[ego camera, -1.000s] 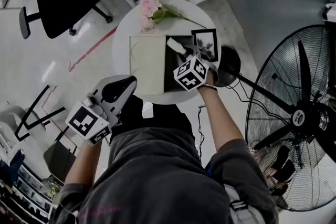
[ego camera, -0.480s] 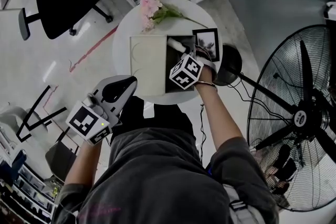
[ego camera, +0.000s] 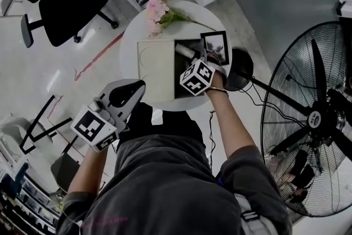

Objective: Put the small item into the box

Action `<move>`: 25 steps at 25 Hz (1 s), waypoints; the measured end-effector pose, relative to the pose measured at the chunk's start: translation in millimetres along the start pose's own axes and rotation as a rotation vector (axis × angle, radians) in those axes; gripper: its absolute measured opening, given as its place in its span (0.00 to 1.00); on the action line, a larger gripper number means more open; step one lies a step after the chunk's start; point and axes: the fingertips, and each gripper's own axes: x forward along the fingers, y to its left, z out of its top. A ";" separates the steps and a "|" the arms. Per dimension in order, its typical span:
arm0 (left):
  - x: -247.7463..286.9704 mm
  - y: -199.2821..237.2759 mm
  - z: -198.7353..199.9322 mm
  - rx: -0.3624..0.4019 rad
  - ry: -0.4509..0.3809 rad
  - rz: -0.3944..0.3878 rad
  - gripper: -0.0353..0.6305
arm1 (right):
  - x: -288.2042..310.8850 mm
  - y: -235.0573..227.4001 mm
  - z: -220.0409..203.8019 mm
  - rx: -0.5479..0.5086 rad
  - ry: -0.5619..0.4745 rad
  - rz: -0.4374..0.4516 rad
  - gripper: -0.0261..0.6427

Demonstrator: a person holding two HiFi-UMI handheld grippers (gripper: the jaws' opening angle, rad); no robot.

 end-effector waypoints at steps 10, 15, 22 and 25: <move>-7.9 -12.8 29.5 0.077 -0.048 -0.058 0.09 | -77.2 -9.7 24.7 0.209 -0.176 -0.027 0.30; -16.8 -20.4 44.8 0.115 -0.064 -0.093 0.09 | -121.3 -5.9 46.4 0.283 -0.280 -0.041 0.26; -32.5 -28.0 59.9 0.157 -0.087 -0.142 0.09 | -177.5 -1.0 75.2 0.389 -0.430 -0.076 0.17; -38.7 -31.0 65.7 0.175 -0.095 -0.160 0.09 | -196.0 3.9 83.1 0.428 -0.476 -0.087 0.14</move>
